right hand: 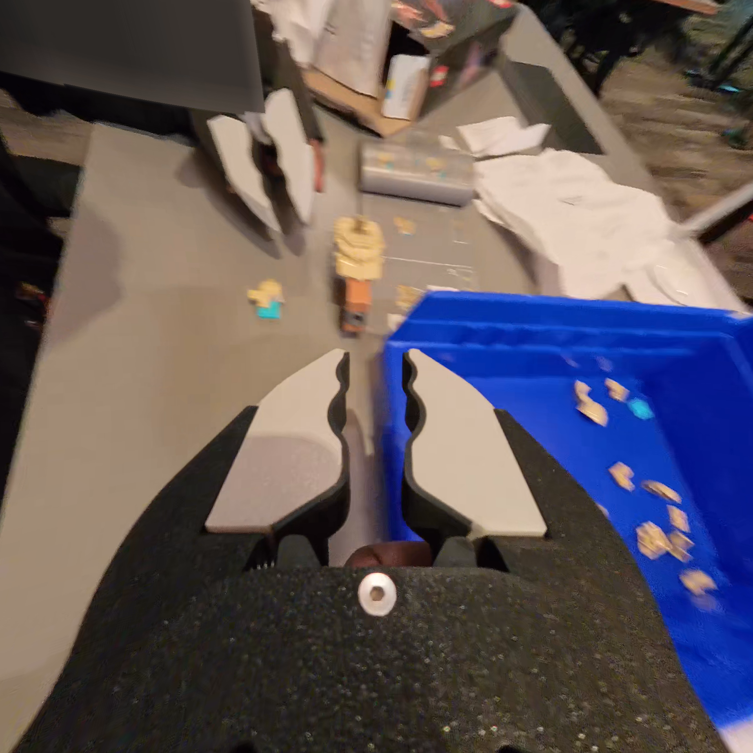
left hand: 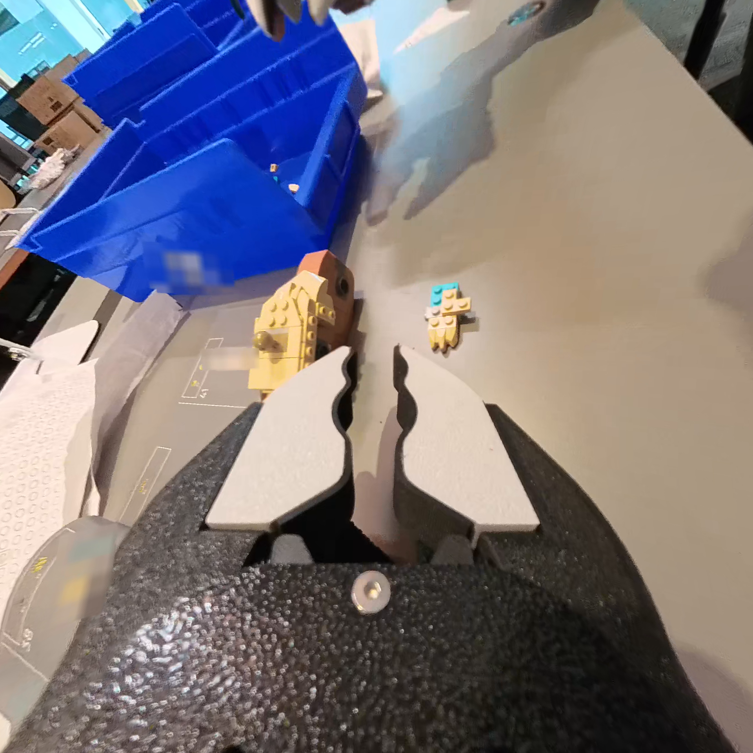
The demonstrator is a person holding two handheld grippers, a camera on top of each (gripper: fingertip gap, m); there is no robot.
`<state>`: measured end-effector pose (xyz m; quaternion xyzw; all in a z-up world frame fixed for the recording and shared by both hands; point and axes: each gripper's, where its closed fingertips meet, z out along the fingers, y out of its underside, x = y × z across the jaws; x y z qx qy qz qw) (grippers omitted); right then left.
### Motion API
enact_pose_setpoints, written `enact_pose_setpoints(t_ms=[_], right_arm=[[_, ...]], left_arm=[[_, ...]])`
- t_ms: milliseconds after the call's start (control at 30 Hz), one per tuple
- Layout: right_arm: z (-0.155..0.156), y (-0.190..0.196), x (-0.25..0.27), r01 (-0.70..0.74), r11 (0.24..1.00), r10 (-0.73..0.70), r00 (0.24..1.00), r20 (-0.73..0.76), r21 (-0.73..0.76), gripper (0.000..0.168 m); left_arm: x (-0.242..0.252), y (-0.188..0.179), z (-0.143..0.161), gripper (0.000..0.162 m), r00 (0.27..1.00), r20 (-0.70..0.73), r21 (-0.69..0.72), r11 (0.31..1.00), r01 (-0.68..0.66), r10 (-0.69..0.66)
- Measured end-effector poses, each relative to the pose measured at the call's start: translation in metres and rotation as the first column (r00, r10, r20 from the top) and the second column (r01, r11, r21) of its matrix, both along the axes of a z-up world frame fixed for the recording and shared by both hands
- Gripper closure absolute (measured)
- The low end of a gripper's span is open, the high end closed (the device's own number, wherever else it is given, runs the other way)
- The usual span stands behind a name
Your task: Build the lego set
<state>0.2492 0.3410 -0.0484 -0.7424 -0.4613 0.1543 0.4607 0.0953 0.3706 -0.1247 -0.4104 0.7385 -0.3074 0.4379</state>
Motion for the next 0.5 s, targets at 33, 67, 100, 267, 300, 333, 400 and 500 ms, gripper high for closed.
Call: enact_pose_setpoints(t_ms=[33,67,100,267,300,333,400,500], right_arm=[[0.005,0.008,0.017,0.029,0.999,-0.029,0.999,0.024,0.017,0.145],[0.008,0.016,0.033,0.052,0.998,-0.054,0.997,0.058,0.031,0.146],[0.009,0.025,0.048,0.069,0.997,-0.072,0.993,0.098,0.041,0.147],[-0.007,0.055,0.093,0.021,1.000,-0.023,0.943,0.331,0.009,0.147],[-0.013,0.060,0.097,0.007,1.000,-0.003,0.925,0.379,-0.009,0.147],[-0.019,0.066,0.101,-0.003,1.000,0.013,0.905,0.425,-0.023,0.146],[-0.029,0.080,0.107,-0.025,0.999,0.041,0.858,0.512,-0.039,0.146],[-0.040,0.111,0.111,-0.049,0.998,0.067,0.802,0.593,-0.046,0.146]], left_arm=[[0.001,0.001,0.002,0.146,1.000,0.009,-0.009,1.000,-0.006,0.006],[0.001,0.003,0.003,0.146,1.000,0.015,-0.021,1.000,-0.012,0.012],[0.001,0.004,0.005,0.146,1.000,0.021,-0.037,0.999,-0.017,0.018],[0.000,0.010,0.013,0.146,0.998,0.050,-0.124,0.992,-0.023,0.029],[0.000,0.010,0.014,0.147,0.998,0.051,-0.140,0.990,-0.023,0.030],[0.000,0.011,0.015,0.147,0.998,0.050,-0.154,0.988,-0.024,0.032],[0.001,0.013,0.016,0.147,0.998,0.049,-0.176,0.984,-0.023,0.032],[0.002,0.015,0.017,0.147,0.998,0.054,-0.192,0.981,-0.020,0.031]])
